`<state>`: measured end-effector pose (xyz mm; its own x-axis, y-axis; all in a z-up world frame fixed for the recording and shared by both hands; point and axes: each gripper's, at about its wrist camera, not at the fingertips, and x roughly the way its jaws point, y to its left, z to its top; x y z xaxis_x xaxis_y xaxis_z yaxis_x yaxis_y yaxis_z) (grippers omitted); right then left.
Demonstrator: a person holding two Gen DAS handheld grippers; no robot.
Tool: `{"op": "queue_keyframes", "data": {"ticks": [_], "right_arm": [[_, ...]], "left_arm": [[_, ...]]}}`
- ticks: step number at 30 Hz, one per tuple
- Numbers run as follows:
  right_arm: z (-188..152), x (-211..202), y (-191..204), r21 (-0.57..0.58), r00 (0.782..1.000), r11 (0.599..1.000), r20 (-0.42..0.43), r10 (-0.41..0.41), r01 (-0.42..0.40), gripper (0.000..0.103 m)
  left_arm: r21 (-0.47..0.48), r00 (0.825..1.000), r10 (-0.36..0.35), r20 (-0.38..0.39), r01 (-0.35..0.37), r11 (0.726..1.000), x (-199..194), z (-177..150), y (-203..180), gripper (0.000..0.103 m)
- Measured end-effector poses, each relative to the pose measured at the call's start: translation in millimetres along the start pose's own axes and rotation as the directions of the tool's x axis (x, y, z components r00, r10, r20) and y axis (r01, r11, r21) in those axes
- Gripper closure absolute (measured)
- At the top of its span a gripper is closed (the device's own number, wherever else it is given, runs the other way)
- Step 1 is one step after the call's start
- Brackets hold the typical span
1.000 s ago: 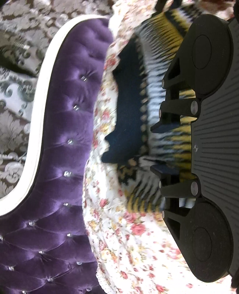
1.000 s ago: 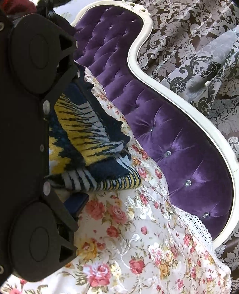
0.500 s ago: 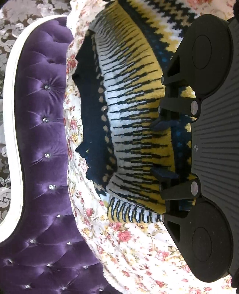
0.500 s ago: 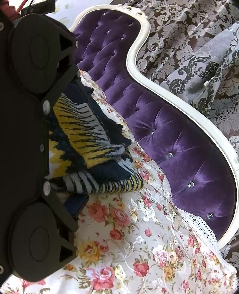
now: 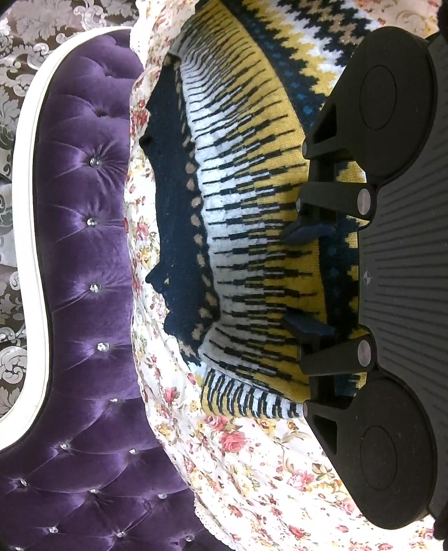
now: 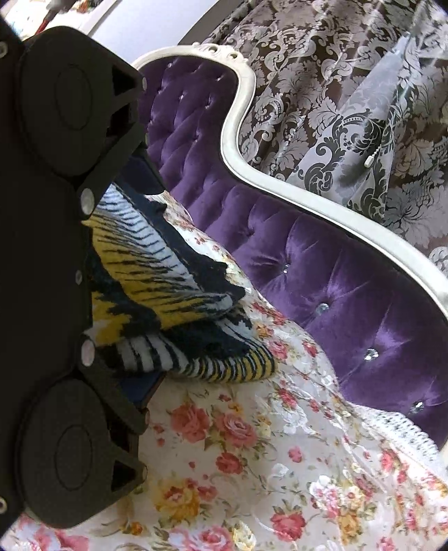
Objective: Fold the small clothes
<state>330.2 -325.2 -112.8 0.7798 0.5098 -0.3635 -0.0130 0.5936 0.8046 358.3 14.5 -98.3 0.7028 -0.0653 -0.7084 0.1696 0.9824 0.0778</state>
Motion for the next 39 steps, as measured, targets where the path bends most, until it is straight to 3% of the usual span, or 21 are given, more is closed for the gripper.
{"op": "queue_keyframes", "data": {"ticks": [2,4,6,7,8,10,15,24,30,35,39], "right_arm": [[1.9,-1.6,-4.2,0.042,1.0,0.999,-0.009,0.019,-0.019,0.005],[3.4,-1.5,-9.1,0.087,0.999,0.996,-0.032,0.031,-0.028,0.019],[2.3,2.6,-17.0,0.136,0.996,0.989,-0.066,0.064,-0.054,0.042],[1.2,5.2,-20.8,0.156,0.994,0.986,-0.083,0.07,-0.057,0.047],[-0.8,7.7,-23.6,0.166,0.994,0.985,-0.094,0.061,-0.044,0.059],[-4.6,10.2,-24.3,0.142,0.995,0.99,-0.095,0.019,-0.005,0.069],[-4.2,7.9,-17.3,0.102,0.996,0.995,-0.087,-0.007,0.016,0.07],[-2.2,7.1,-27.2,0.147,0.996,0.989,-0.094,0.01,0.004,0.071],[-1.8,6.4,-27.0,0.138,0.995,0.99,-0.1,0.017,-0.003,0.071],[-1.5,6.8,-27.0,0.134,0.994,0.991,-0.104,0.019,-0.005,0.071],[-1.9,6.6,-26.6,0.13,0.995,0.992,-0.103,0.02,-0.007,0.071]], "left_arm": [[-0.003,1.0,0.003,-0.003,-0.003,1.0,0.0,0.4,-0.4,0.058],[0.002,1.0,0.006,-0.003,-0.006,1.0,0.2,1.0,-0.7,0.058],[0.002,1.0,0.01,-0.003,-0.01,1.0,0.4,1.0,-1.5,0.058],[0.001,1.0,0.012,-0.002,-0.012,1.0,0.5,0.9,-1.6,0.058],[0.001,1.0,0.013,-0.001,-0.013,1.0,0.4,0.8,-1.9,0.058],[0.002,1.0,0.016,0.0,-0.016,1.0,0.4,0.6,-2.2,0.058],[0.008,0.999,0.034,-0.006,-0.034,0.999,0.8,1.7,-4.8,0.058],[-0.008,0.998,0.062,-0.026,-0.062,0.998,2.3,5.9,-7.3,0.058],[-0.001,0.992,0.093,-0.08,-0.094,0.996,1.1,23.1,-14.0,0.058],[-0.058,0.997,0.038,-0.064,-0.042,0.997,-1.4,36.4,-26.8,0.058],[-0.041,0.996,0.003,-0.087,-0.007,0.999,10.3,38.2,-47.8,0.058]]}}
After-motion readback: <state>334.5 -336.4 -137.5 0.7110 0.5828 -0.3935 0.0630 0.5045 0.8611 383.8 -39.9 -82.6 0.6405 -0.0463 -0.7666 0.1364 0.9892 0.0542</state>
